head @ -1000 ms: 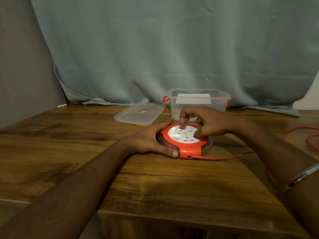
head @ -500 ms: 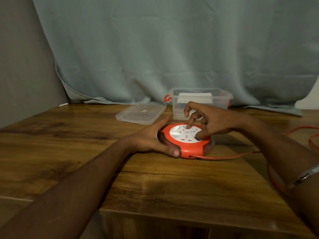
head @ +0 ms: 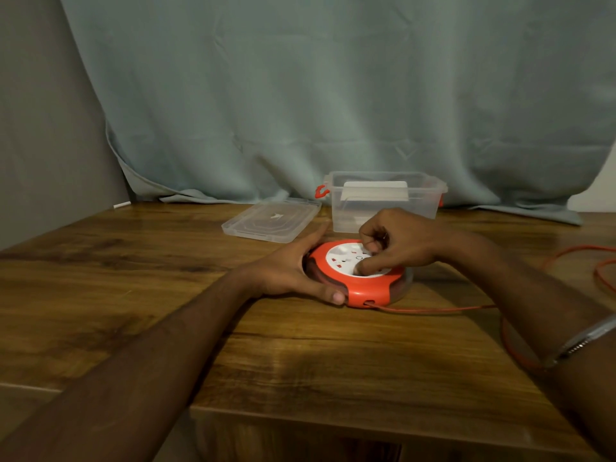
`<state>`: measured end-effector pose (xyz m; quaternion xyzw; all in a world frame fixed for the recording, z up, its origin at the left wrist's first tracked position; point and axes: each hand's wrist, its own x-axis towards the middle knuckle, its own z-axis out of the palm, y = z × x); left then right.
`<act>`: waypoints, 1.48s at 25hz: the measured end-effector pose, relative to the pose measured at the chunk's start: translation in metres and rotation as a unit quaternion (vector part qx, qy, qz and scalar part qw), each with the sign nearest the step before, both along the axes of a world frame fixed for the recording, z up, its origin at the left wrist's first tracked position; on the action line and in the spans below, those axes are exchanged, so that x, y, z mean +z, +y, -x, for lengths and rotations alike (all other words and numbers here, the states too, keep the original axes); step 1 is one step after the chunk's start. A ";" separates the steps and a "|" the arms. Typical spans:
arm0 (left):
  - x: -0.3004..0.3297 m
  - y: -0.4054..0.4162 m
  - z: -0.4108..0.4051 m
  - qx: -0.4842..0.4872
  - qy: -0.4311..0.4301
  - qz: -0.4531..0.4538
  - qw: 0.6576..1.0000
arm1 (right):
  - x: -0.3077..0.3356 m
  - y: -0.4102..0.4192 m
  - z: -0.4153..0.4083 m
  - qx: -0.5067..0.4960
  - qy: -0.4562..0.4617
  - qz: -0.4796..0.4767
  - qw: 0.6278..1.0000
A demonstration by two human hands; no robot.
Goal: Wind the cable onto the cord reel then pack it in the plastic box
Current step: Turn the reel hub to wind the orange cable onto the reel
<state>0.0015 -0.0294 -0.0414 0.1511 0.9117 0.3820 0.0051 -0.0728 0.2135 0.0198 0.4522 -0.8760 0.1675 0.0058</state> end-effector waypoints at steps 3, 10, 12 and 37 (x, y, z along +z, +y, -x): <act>-0.001 0.000 0.001 -0.003 0.001 -0.004 1.000 | 0.000 -0.003 -0.002 -0.009 0.005 -0.001 1.000; -0.003 -0.002 0.003 -0.009 -0.013 -0.019 1.000 | 0.000 -0.008 -0.007 0.002 0.009 -0.005 1.000; -0.005 -0.002 0.004 -0.007 -0.014 -0.031 0.999 | -0.001 -0.009 -0.007 0.007 0.008 -0.009 1.000; 0.001 -0.001 0.000 -0.003 -0.026 -0.010 1.000 | 0.014 0.017 0.009 0.011 -0.110 -0.012 0.994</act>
